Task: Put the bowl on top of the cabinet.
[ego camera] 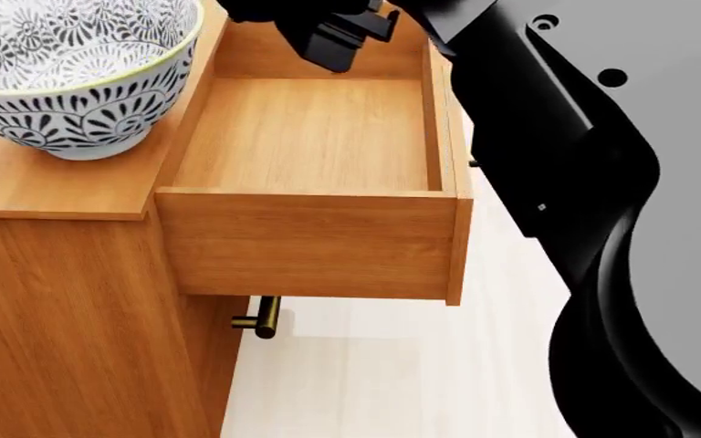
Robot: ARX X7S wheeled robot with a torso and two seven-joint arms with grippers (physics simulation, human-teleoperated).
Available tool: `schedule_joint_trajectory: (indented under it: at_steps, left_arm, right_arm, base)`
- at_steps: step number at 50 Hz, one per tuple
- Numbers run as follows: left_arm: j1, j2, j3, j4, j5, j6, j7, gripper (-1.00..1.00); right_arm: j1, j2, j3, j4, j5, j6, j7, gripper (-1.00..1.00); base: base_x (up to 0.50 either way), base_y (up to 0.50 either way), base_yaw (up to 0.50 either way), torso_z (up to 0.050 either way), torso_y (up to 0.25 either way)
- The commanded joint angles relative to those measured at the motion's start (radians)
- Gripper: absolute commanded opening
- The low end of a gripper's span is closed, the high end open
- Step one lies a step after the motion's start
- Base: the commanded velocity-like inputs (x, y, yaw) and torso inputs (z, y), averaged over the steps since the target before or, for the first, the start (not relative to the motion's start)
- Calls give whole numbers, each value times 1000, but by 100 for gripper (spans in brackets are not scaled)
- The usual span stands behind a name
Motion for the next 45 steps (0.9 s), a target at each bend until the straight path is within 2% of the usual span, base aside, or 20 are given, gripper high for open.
schedule_joint_trajectory:
  at_steps: [1, 15, 17, 21, 25, 28, 32, 33, 35, 36, 37, 42, 45]
  left_arm:
    - [11, 0, 11, -8, 21, 7, -2, 100]
    - [-10, 23, 32, -5, 26, -27, -2, 100]
    - [-12, 23, 34, -4, 26, -30, -2, 100]
    - [-13, 22, 36, -2, 27, -31, -6, 100]
    - [-20, 35, 46, -3, 31, -44, -3, 100]
    - [-28, 39, 51, 3, 30, -54, -4, 100]
    - [-32, 46, 59, 0, 34, -61, -2, 100]
    - [-34, 46, 60, 1, 33, -63, -2, 100]
    - [-36, 48, 63, 2, 35, -67, -3, 100]
    - [-36, 49, 65, 2, 36, -68, -4, 100]
    - [-39, 51, 68, 5, 37, -74, -5, 100]
    - [-43, 61, 78, -2, 43, -82, -1, 100]
    - [-50, 63, 80, 1, 41, -88, -5, 100]
  right_arm:
    - [8, 0, -21, 70, -34, 44, -40, 100]
    - [11, 0, -98, 200, -33, 74, -116, 100]
    - [15, 0, -157, 201, 10, 59, -131, 100]
    - [26, 10, -358, 202, 174, 12, -184, 100]
    - [22, 27, -458, 201, 270, -31, -223, 100]
    - [24, 30, -549, 201, 241, -83, -324, 100]
    - [19, 46, -588, 195, 230, -166, -361, 100]
    - [25, 59, -594, 155, 212, -219, -371, 100]
    - [74, 163, -602, -136, 150, -467, -325, 100]
    - [82, 187, -601, -189, 147, -494, -306, 100]
    - [98, 232, -605, -308, 99, -605, -313, 100]
    - [129, 353, -630, -601, -5, -820, -245, 100]
    - [153, 376, -760, -741, -219, -986, -119, 100]
  base:
    - [0, 0, 0, 0, 0]
    - [0, 0, 0, 0, 0]
    - [0, 0, 0, 0, 0]
    - [0, 0, 0, 0, 0]
    - [0, 0, 0, 0, 0]
    - [0, 0, 0, 0, 0]
    - [0, 0, 0, 0, 0]
    - [0, 0, 0, 0, 0]
    - [0, 0, 0, 0, 0]
    - [0, 0, 0, 0, 0]
    - [0, 0, 0, 0, 0]
    - [0, 0, 0, 0, 0]
    - [0, 0, 0, 0, 0]
